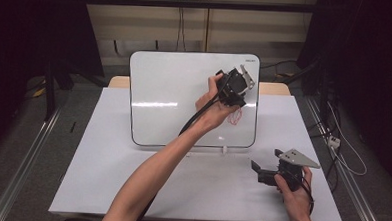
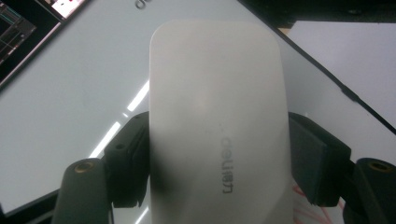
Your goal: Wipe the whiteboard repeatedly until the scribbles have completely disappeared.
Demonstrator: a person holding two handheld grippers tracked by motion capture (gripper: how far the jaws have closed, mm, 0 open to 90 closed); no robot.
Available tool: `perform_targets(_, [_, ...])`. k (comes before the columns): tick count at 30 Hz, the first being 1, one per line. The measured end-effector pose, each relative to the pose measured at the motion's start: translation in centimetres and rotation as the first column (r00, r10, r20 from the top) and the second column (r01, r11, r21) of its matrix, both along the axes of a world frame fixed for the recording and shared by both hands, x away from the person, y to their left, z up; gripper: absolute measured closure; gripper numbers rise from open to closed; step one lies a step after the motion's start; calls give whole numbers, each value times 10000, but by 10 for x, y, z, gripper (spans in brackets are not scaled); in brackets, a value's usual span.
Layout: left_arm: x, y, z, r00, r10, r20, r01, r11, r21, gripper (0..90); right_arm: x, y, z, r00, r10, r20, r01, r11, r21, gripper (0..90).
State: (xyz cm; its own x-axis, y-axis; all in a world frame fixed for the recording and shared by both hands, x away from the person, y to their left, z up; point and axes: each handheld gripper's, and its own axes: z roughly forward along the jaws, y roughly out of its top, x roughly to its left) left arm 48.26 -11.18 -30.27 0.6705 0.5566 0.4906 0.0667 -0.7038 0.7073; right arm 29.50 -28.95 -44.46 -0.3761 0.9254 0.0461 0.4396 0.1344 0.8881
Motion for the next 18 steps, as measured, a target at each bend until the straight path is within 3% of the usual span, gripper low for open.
perform_targets(11, [15, -5, 19, 9997, 234, -53, -235, 9994, -237, 301, -1, -1, 0, 10000, 1, -4, -1, 10000, 72, 45])
perform_targets(18, [16, -5, 19, 9998, 220, 2, -219, 9990, -396, 302, -1, -1, 0, 10000, 9, 0, -9, 10000, 72, 45])
